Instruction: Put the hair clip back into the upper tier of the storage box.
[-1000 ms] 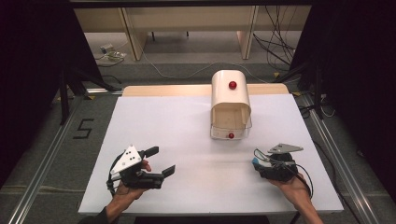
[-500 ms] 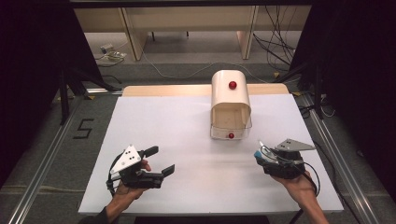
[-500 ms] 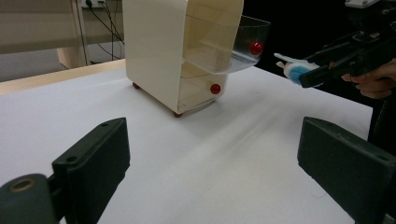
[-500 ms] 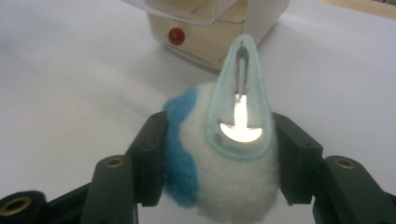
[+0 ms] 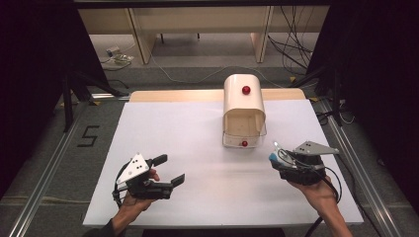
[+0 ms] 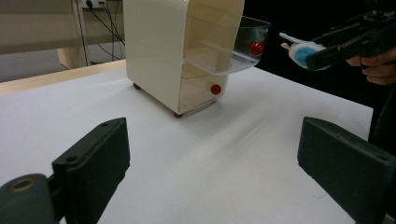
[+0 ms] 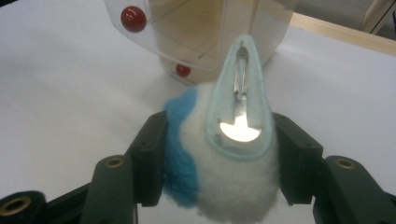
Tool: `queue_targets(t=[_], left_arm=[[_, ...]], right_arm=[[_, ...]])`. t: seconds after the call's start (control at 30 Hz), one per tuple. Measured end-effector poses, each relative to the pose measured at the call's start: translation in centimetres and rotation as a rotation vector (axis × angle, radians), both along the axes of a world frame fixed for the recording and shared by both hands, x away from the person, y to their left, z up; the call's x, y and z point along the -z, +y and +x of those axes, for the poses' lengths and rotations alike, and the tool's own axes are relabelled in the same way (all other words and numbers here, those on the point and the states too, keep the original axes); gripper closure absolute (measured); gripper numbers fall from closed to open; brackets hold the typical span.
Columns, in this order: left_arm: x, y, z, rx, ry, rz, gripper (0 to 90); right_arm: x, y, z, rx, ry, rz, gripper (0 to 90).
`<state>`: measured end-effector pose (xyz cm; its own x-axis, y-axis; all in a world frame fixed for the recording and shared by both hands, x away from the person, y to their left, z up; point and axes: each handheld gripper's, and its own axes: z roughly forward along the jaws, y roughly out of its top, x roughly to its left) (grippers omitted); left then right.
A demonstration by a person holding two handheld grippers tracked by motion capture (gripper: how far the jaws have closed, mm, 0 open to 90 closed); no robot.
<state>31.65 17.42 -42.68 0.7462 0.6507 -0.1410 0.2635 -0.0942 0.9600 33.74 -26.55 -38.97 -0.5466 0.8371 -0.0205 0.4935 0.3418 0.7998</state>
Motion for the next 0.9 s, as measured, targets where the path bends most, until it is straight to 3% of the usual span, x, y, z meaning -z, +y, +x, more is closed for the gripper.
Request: queue_targets(t=[0.27, 0.4, 0.9], left_arm=[[0.0, 0.0, 0.0, 0.001, 0.001, 0.000, 8.9], [0.0, 0.0, 0.0, 0.002, 0.002, -0.001, 8.9], [-0.1, 0.0, 0.0, 0.000, 0.001, -0.004, 8.9]], right_arm=[[-1.6, 0.4, 0.3, -0.004, -0.035, 0.013, 44.8], [-2.5, 0.9, 0.4, -0.007, -0.074, 0.006, 44.9], [-4.1, 2.2, 1.1, -0.038, -0.104, 0.032, 44.8]])
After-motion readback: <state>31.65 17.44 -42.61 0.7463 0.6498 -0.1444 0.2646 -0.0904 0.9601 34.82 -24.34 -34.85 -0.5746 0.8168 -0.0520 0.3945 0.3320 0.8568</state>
